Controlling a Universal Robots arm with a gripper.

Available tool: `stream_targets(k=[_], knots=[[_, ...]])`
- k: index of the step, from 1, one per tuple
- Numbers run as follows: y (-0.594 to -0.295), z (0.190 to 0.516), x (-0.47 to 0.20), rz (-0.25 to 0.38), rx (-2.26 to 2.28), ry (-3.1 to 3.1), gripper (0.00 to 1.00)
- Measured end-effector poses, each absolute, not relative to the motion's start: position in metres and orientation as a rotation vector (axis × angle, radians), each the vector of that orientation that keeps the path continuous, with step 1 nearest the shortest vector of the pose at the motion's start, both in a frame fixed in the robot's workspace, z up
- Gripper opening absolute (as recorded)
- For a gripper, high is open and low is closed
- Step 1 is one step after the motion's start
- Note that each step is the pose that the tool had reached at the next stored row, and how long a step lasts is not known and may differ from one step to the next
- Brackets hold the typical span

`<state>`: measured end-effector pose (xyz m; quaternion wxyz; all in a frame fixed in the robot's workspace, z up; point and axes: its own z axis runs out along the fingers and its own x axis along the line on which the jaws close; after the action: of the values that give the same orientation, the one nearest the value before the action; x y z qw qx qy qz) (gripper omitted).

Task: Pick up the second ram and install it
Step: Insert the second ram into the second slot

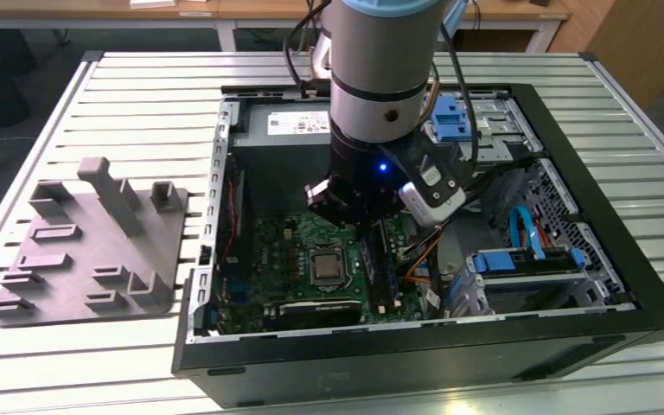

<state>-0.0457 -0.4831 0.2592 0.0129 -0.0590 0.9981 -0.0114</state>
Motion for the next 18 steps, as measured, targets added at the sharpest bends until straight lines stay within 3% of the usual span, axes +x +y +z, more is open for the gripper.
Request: stream_targets(k=[18], knots=[[-0.483, 0.2573, -0.0457, -0.038, 0.015, 3.118, 0.14]])
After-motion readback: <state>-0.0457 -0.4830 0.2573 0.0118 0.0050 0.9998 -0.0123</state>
